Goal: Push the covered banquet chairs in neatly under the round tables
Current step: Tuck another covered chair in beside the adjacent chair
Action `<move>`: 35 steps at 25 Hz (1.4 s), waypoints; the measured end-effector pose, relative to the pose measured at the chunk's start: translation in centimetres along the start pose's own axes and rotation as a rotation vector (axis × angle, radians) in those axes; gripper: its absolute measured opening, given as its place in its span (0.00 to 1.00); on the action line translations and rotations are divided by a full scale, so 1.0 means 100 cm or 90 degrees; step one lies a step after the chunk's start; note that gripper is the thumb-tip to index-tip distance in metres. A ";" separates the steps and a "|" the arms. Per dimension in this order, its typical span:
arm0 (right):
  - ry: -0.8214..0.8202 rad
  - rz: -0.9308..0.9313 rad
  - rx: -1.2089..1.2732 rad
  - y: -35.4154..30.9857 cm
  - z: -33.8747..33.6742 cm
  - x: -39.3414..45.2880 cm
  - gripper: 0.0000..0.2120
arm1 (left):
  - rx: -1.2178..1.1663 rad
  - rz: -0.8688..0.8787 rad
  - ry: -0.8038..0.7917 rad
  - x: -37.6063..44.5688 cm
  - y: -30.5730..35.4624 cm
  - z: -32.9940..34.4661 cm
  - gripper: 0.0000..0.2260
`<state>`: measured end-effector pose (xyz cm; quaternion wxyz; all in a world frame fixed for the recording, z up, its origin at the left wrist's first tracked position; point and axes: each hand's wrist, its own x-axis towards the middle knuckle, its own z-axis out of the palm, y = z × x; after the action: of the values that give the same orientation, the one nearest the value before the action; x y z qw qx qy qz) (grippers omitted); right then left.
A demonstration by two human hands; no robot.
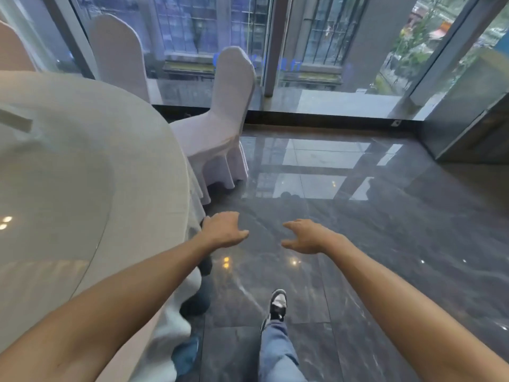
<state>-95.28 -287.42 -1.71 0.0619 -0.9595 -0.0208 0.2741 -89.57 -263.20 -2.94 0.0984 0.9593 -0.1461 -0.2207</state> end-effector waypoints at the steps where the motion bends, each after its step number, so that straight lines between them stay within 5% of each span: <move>1: -0.008 -0.007 0.006 0.019 -0.016 0.035 0.31 | -0.010 -0.003 0.004 0.039 0.010 -0.010 0.28; 10: -0.116 -0.058 0.032 0.144 -0.163 0.295 0.30 | -0.103 -0.100 -0.036 0.308 0.063 -0.091 0.24; 23: -0.234 -0.112 -0.103 0.224 -0.400 0.690 0.26 | -0.256 -0.210 -0.112 0.707 0.025 -0.237 0.16; 27: -0.218 -0.161 -0.133 0.231 -0.481 0.807 0.24 | -0.312 -0.255 -0.006 0.808 0.016 -0.304 0.20; 32: -0.095 -0.243 -0.253 0.243 -0.583 0.979 0.20 | -0.414 -0.340 0.103 0.949 0.028 -0.351 0.43; 35: 0.025 -0.332 -0.272 0.234 -0.638 1.066 0.21 | -0.431 -0.439 0.128 1.012 0.037 -0.372 0.39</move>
<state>29.11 -309.60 -6.85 -0.0723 -0.9181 -0.3214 0.2203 13.34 -294.78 -9.12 0.3396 0.8823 0.2703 -0.1819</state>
